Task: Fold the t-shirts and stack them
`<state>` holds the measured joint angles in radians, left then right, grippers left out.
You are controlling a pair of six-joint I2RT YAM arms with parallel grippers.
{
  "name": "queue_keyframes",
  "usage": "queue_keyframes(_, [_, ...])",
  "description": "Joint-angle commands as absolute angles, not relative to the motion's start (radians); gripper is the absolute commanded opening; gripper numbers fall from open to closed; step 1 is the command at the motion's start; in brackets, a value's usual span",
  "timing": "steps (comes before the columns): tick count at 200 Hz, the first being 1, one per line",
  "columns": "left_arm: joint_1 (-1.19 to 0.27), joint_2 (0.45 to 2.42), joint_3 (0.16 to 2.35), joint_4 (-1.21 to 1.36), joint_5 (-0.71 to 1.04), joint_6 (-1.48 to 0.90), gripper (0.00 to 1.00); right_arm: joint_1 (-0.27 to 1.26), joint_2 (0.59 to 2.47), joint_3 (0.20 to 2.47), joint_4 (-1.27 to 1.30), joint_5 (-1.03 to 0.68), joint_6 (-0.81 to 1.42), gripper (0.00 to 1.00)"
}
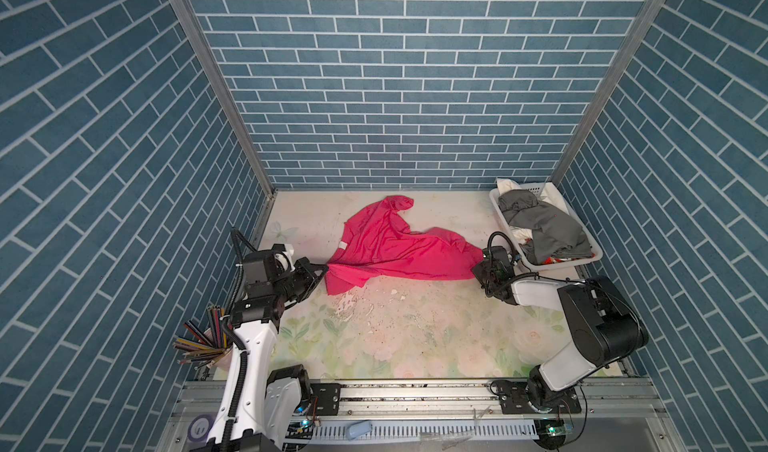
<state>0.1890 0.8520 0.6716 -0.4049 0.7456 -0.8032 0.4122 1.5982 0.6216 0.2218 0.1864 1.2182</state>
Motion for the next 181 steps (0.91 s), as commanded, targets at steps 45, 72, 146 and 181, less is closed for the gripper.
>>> queue_keyframes(45, [0.061, 0.84, 0.587, -0.319, 0.699, -0.861, 0.0, 0.48, 1.324, 0.438, -0.017, 0.338, 1.234, 0.0])
queue_keyframes(72, [-0.045, 0.82, 0.539, -0.304, 0.638, -0.897, 0.0, 0.479, 1.18, 0.355, -0.116, 0.347, 1.226, 0.0])
queue_keyframes(146, [-0.348, 0.72, 0.311, -0.265, 0.483, -1.048, 0.0, 0.436, 0.902, 0.284, -0.205, 0.469, 1.127, 0.0])
queue_keyframes(181, [-0.354, 0.753, 0.362, -0.397, 0.377, -0.92, 0.42, 0.383, 0.985, 0.304, -0.094, 0.398, 1.042, 0.0])
